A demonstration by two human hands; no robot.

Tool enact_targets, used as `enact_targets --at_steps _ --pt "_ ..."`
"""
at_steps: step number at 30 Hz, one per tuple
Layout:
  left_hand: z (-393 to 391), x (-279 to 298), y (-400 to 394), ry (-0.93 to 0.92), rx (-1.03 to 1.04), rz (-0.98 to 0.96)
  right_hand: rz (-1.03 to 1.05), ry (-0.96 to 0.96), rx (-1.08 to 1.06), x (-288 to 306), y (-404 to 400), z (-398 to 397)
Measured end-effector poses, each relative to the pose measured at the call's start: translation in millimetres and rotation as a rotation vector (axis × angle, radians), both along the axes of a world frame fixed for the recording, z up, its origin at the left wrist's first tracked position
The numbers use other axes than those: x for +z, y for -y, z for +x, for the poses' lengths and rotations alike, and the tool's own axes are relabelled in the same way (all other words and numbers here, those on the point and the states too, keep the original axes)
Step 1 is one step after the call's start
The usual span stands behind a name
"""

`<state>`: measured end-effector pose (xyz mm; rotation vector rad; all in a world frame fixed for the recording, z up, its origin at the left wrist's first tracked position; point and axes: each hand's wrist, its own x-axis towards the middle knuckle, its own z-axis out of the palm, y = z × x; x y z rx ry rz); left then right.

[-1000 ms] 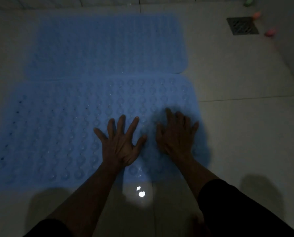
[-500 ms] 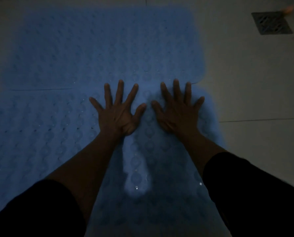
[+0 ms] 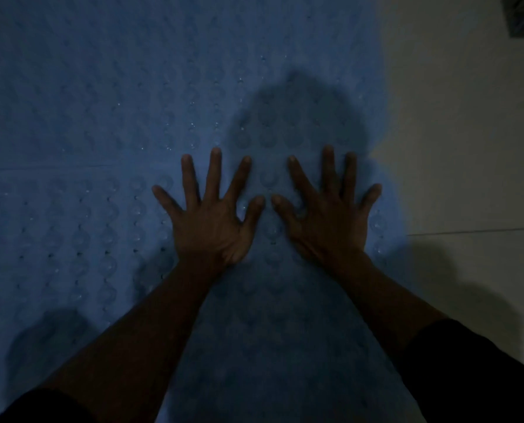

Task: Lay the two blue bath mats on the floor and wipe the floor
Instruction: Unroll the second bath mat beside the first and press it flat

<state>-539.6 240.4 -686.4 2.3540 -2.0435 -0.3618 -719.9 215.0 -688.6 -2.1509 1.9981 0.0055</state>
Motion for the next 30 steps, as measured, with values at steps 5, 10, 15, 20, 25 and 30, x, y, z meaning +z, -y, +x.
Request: enact_targets --at_steps 5,10,15,20,25,30 --pt "1 3 -1 0.040 -0.031 -0.025 -0.003 -0.010 0.013 2 0 0" --pt "0 2 0 0.053 -0.043 -0.009 -0.033 -0.036 0.023 0 0 0" --pt "0 5 1 -0.002 -0.021 0.050 0.044 -0.037 -0.006 3 2 1" --pt "3 4 -1 -0.019 -0.026 0.015 0.095 -0.006 -0.027 5 2 2" --pt "7 1 -3 -0.031 -0.020 -0.028 0.007 0.018 -0.034 1 -4 3" --pt "27 6 -42 -0.055 0.061 -0.045 0.083 0.134 -0.113 10 -31 26"
